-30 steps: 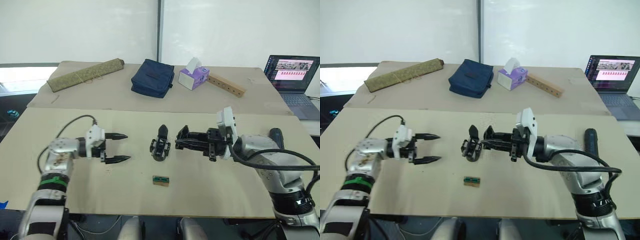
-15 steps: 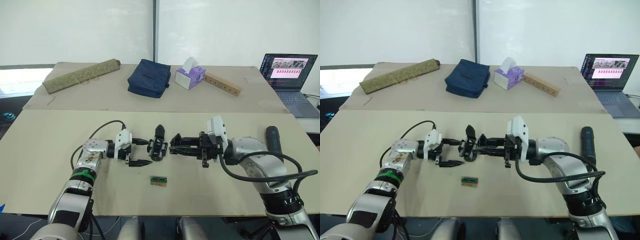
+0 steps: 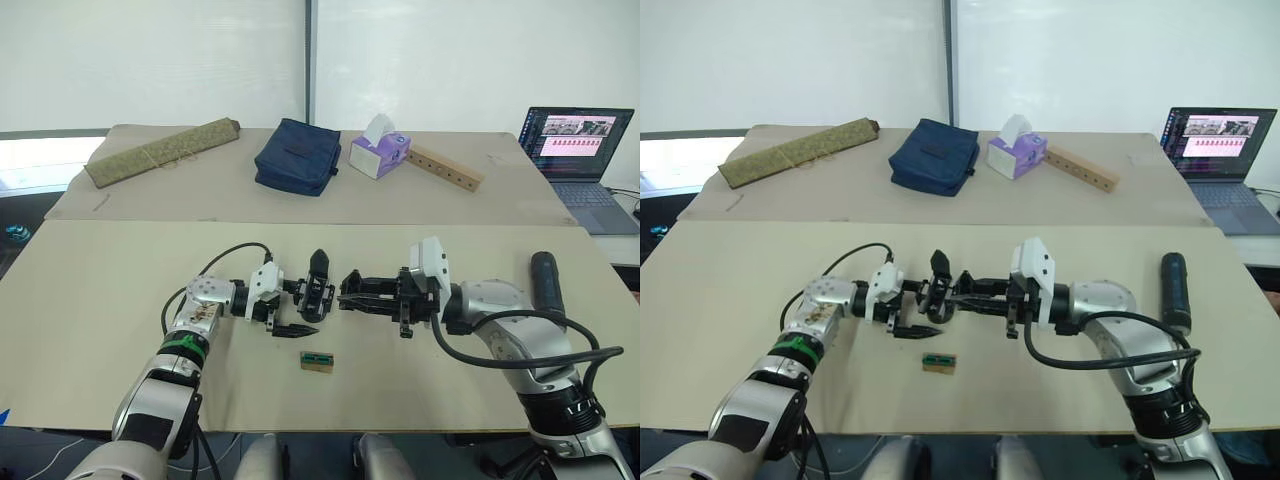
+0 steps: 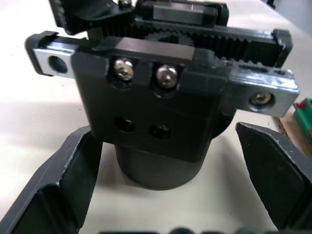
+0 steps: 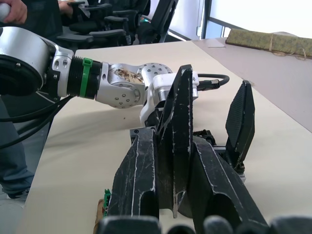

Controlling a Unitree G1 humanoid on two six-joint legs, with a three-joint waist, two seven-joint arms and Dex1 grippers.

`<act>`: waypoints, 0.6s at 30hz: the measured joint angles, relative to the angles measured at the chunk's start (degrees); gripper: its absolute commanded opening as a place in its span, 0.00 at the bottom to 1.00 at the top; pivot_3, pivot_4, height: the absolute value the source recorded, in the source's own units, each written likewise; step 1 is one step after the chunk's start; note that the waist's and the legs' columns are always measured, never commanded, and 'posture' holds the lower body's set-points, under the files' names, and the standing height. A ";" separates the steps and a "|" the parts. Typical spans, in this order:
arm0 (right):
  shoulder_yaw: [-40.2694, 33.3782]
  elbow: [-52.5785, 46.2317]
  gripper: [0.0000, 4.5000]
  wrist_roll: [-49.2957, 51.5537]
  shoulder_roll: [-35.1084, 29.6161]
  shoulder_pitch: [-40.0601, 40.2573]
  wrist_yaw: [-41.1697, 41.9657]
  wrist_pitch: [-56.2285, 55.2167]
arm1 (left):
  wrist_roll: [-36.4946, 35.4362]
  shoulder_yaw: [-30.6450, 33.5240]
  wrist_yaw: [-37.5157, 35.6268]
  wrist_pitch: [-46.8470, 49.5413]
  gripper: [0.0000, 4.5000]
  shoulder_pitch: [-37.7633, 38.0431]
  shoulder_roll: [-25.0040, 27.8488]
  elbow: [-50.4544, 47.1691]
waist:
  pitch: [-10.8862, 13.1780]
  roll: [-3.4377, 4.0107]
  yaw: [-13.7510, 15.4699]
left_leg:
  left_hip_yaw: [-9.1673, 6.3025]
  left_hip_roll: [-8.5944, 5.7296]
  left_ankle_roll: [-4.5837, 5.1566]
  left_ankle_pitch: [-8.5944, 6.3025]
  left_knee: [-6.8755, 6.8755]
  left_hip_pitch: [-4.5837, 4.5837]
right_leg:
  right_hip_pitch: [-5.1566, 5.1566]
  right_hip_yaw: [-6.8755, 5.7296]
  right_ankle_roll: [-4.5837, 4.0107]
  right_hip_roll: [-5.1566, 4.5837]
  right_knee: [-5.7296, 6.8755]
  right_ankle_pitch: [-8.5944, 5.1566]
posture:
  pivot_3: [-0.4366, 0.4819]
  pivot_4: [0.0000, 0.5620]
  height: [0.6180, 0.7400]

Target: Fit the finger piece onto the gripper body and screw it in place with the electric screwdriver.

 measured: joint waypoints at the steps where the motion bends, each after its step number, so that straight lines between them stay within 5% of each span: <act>1: 0.13 0.05 0.09 -0.16 0.34 -0.20 0.02 -0.18 | 0.05 -0.01 0.27 -0.14 0.62 -0.10 -0.01 0.17 | 0.00 0.00 0.00 | 0.00 0.00 0.00 0.00 0.00 0.00 | -0.01 0.00 0.00 0.00 0.00 0.00 | 0.48 0.27 1.00; 3: 0.66 0.32 0.09 -0.79 1.07 -0.67 0.18 -1.16 | 0.22 -0.06 0.34 -0.73 0.50 -0.11 -0.23 0.30 | 0.00 0.00 -0.01 | 0.00 0.00 0.00 0.00 0.00 0.00 | 0.00 0.00 0.00 0.00 0.00 0.00 | 0.48 0.27 1.00; 18: 6.59 10.98 0.09 -8.06 9.31 -4.65 1.54 -10.60 | 0.74 0.02 1.52 -0.30 0.50 0.85 -0.26 -1.21 | -0.01 0.01 -0.23 | 0.00 -0.01 0.00 0.00 0.01 0.07 | 0.03 0.00 0.00 -0.01 0.08 0.00 | 0.48 0.27 1.00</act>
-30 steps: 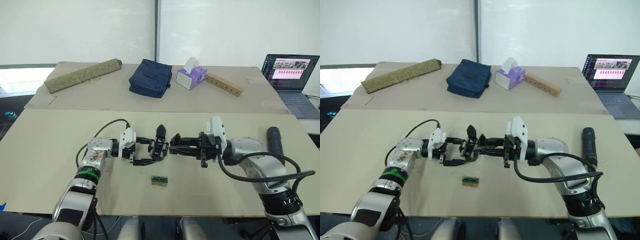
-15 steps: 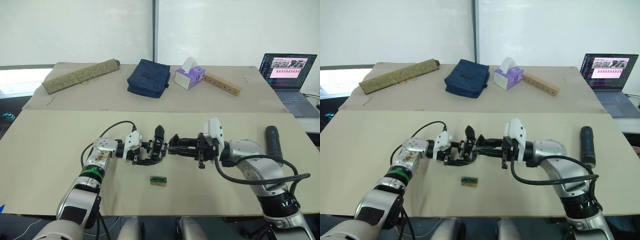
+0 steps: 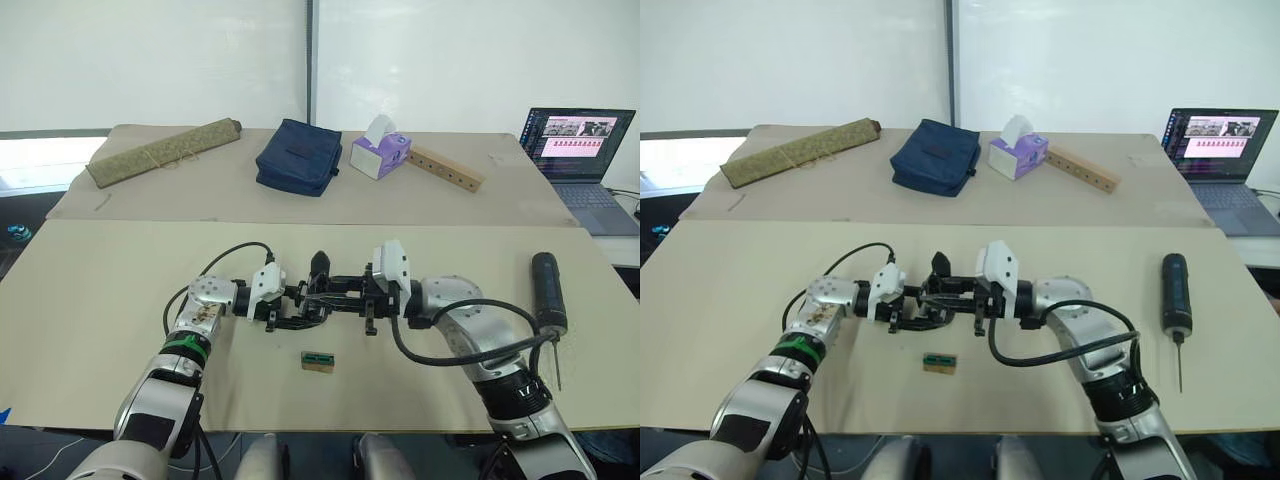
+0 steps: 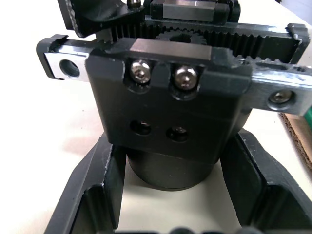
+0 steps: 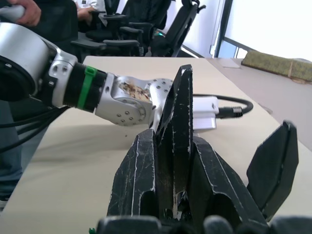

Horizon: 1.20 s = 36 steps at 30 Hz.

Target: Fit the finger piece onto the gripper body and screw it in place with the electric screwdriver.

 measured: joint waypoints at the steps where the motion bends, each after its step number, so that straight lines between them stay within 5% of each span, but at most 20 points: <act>1: 0.31 0.87 0.09 -0.23 0.54 -0.02 0.03 -0.83 | -0.01 0.00 0.11 0.65 0.50 0.39 0.15 -0.77 | 0.00 0.00 -0.04 | 0.00 0.01 0.00 0.00 0.00 0.01 | 0.00 0.00 0.00 0.01 0.01 0.00 | 0.48 0.27 1.00; 36: 4.45 3.41 0.09 -4.54 2.65 -0.58 -3.33 3.53 | -0.09 0.04 3.07 2.39 0.50 4.64 0.97 -5.52 | -0.80 0.09 -0.54 | 0.01 0.05 0.01 -0.01 -0.02 0.31 | 0.18 0.04 -0.03 0.05 0.15 -0.02 | 0.48 0.27 1.00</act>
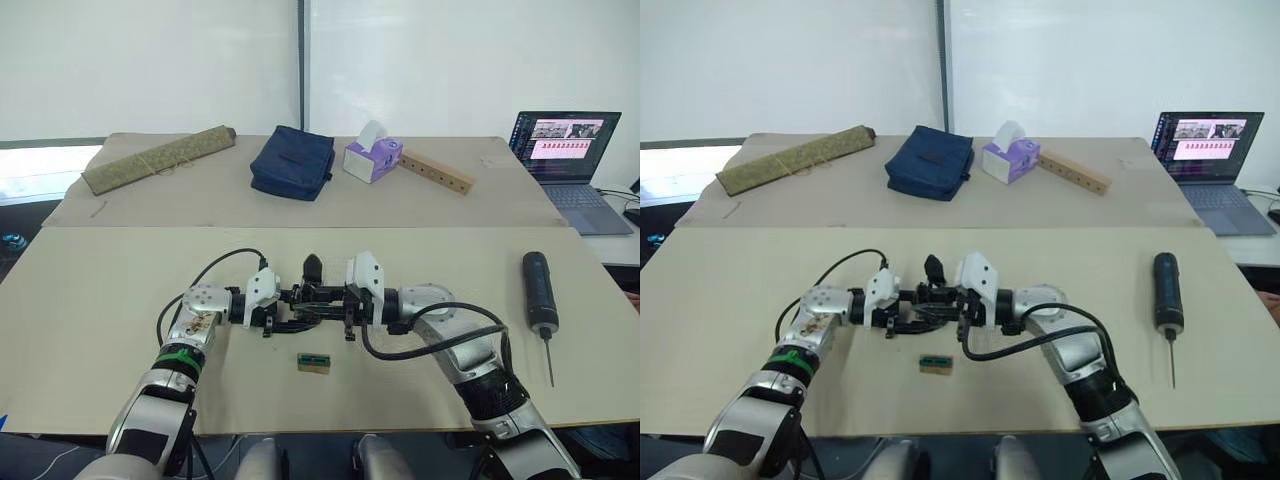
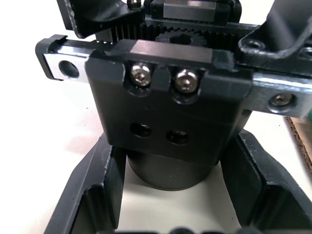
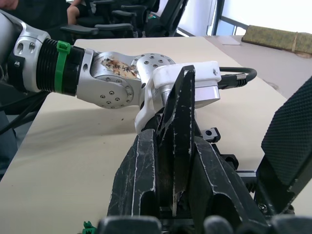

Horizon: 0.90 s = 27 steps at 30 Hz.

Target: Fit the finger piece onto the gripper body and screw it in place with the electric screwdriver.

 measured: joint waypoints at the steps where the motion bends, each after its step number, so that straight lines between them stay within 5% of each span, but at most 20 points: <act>1: 0.07 -0.07 0.09 -0.01 0.02 -0.03 -0.06 0.25 | 0.00 0.00 0.05 0.05 0.50 0.09 0.04 -0.12 | -0.02 0.00 -0.02 | 0.00 0.00 0.00 0.00 0.00 0.00 | 0.00 0.00 0.00 0.00 0.00 0.00 | 0.48 0.27 1.00; 22: 1.73 2.35 0.09 -0.30 -0.86 -3.78 0.81 0.03 | 0.10 -0.12 0.80 2.20 0.50 0.60 0.36 -0.58 | -0.08 0.02 -0.22 | 0.04 0.08 0.00 -0.01 -0.35 0.93 | 0.86 0.02 -0.14 0.08 -0.23 -0.11 | 0.48 0.27 1.00; 23: 1.63 2.29 0.32 -0.25 -0.88 -3.78 0.96 0.04 | 0.10 -0.14 0.81 2.19 0.50 0.60 0.32 -0.58 | -0.08 0.02 -0.20 | 0.04 0.08 0.00 -0.01 -0.35 0.92 | 0.86 0.02 -0.14 0.08 -0.23 -0.11 | 0.48 0.27 1.00; 27: 0.79 2.72 0.62 1.17 -0.88 -3.15 2.06 2.02 | -0.02 -0.25 0.72 2.16 0.50 0.61 0.09 -0.79 | -0.05 0.03 -0.03 | 0.03 0.06 0.00 -0.01 -0.34 0.70 | 0.70 0.00 -0.14 0.06 -0.26 -0.10 | 0.48 0.27 1.00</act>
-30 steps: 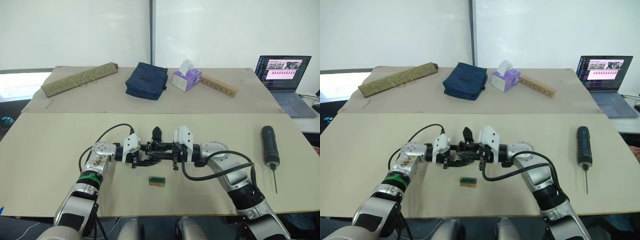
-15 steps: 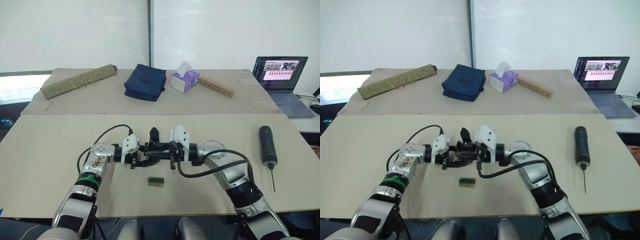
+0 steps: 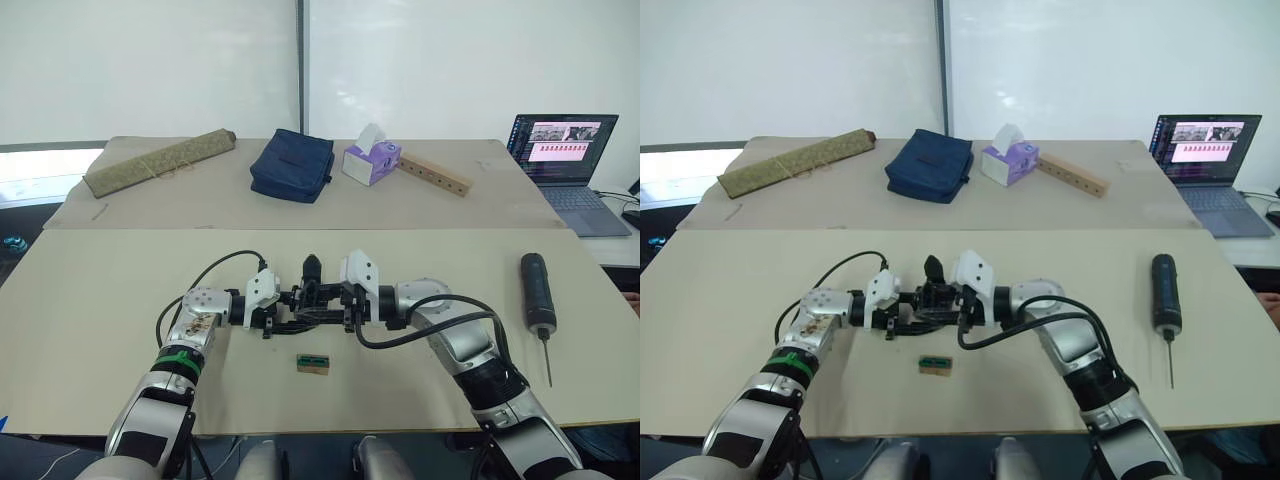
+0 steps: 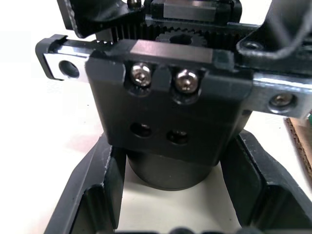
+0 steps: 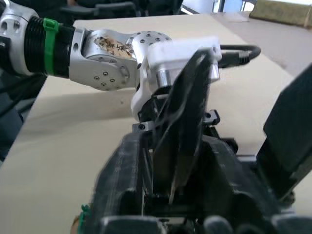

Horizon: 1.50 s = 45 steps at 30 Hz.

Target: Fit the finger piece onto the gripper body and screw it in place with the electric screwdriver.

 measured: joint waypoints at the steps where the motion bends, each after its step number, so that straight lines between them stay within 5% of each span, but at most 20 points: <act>1: -0.46 -0.39 0.70 0.81 0.21 -0.03 0.18 0.04 | 0.00 -0.02 0.00 -0.01 0.50 0.00 -0.02 0.00 | 0.00 0.00 0.02 | -0.01 0.00 0.00 0.00 0.00 -0.01 | 0.00 0.00 0.00 0.00 -0.01 0.00 | 0.48 0.27 1.00; 4: -2.33 -2.34 0.94 2.44 0.37 -0.09 1.28 -0.26 | 0.01 -0.12 0.30 -0.13 0.50 -0.09 -0.15 0.15 | 0.00 0.00 0.04 | -0.02 0.00 0.00 0.00 0.00 -0.01 | 0.01 -0.01 0.00 0.00 -0.02 0.00 | 0.48 0.27 1.00; 6: -3.49 -3.43 0.99 3.51 0.27 -0.08 2.19 -0.50 | 0.01 -0.12 0.49 -0.17 0.50 -0.16 -0.18 0.31 | 0.00 0.00 0.04 | -0.02 0.00 0.00 0.00 0.00 0.00 | 0.02 -0.01 0.00 -0.01 -0.02 0.00 | 0.48 0.27 1.00; 11: -5.91 -5.38 1.00 4.82 -2.10 0.11 3.74 -1.10 | 0.01 0.06 1.33 -0.12 0.99 -0.52 -0.44 1.02 | 0.00 0.00 0.15 | -0.02 -0.01 0.00 0.00 0.00 0.04 | 0.06 -0.01 0.01 -0.01 -0.02 0.00 | 0.48 0.27 1.00; 19: -11.15 -16.89 1.00 9.98 -8.84 4.38 3.60 2.43 | -0.79 0.75 1.92 -2.50 0.99 0.47 0.41 0.91 | 0.01 0.01 0.03 | -0.03 0.01 0.00 0.00 -0.02 0.04 | 0.08 -0.01 0.01 -0.01 -0.06 0.00 | 0.48 0.27 1.00; 28: -32.09 -27.83 1.00 14.75 -17.20 23.97 -5.69 5.89 | -9.14 7.54 -3.56 4.95 0.99 10.72 11.46 -9.11 | 0.12 0.01 -0.50 | -0.10 0.14 0.00 -0.01 -0.20 -0.01 | -0.07 -0.02 -0.14 0.01 -0.01 -0.11 | 0.48 0.27 1.00; 32: -47.20 -34.23 1.00 14.74 -12.82 40.69 -12.97 5.06 | -17.97 11.89 -4.30 16.74 0.99 15.43 18.00 -26.88 | 0.22 -0.16 1.18 | -0.21 0.16 -0.02 -0.02 -0.17 -0.28 | -0.18 -0.12 -0.03 -0.10 -0.07 -0.17 | 0.48 0.27 1.00; 37: -54.93 -38.52 1.00 12.03 -4.04 60.14 -15.73 -0.98 | -29.18 16.03 -0.46 32.07 0.99 15.17 21.85 -45.78 | 0.27 0.15 1.47 | -0.23 0.06 -0.03 -0.03 -0.15 -0.02 | 0.11 0.17 0.37 -0.35 -0.15 -0.39 | 0.48 0.27 1.00; 45: -57.57 -31.88 1.00 4.51 5.96 69.44 -21.77 -12.75 | -35.80 17.04 4.95 38.75 0.99 12.97 19.11 -55.58 | 0.29 0.17 -0.35 | -0.06 0.12 -0.03 -0.03 -0.38 0.22 | 0.09 0.36 0.35 -0.16 -0.08 -0.65 | 0.48 0.27 1.00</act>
